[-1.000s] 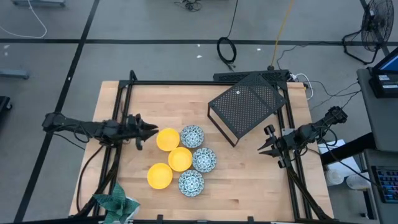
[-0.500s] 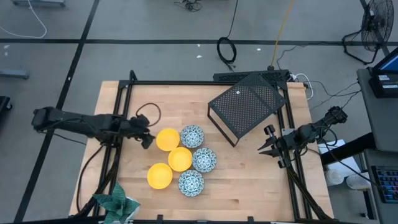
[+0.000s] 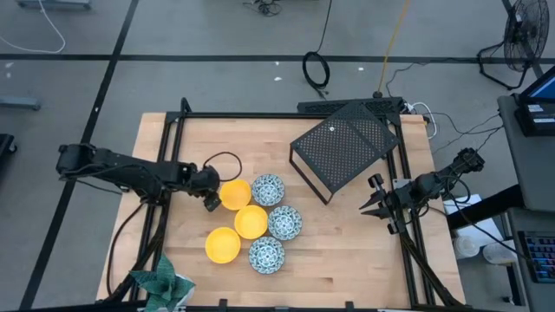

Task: Pick & Place Mini bowls
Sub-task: Put the top yellow bowl on the shelf

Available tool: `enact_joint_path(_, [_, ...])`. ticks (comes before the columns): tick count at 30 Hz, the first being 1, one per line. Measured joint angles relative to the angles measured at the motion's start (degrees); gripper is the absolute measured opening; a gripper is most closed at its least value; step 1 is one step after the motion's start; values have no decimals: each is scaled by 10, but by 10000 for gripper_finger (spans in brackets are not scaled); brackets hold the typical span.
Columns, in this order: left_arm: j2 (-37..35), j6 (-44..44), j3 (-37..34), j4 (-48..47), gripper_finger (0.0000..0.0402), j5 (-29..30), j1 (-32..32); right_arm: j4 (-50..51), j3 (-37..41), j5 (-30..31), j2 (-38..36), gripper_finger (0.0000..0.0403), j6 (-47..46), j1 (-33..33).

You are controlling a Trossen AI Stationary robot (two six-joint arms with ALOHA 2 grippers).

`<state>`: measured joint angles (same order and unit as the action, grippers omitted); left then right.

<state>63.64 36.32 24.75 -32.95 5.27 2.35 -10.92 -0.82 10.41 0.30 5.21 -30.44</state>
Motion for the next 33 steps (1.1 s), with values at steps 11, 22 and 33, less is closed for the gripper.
enact_joint_path(11, [-4,-22,95,-72,230,-52,37,0,0,0,0,43,0,0])
enact_joint_path(22, [4,-29,235,-113,211,-24,43,0,0,0,0,43,0,0])
enact_joint_path(33, [85,8,242,-138,172,-21,75,0,0,0,0,43,0,0])
